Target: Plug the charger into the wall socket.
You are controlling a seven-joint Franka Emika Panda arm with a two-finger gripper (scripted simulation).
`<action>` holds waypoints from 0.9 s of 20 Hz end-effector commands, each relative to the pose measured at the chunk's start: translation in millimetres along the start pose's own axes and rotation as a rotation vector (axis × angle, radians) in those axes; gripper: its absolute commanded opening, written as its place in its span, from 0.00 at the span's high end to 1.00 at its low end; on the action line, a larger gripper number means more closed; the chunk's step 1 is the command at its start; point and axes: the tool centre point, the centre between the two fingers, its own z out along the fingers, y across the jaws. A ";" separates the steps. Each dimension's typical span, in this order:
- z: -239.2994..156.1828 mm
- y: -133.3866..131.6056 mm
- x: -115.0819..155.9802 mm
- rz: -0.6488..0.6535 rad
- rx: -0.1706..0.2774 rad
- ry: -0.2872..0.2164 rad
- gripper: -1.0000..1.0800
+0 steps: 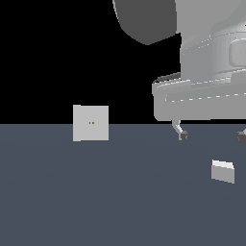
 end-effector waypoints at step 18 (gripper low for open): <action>24.9 18.6 -5.7 0.072 -0.007 0.036 0.04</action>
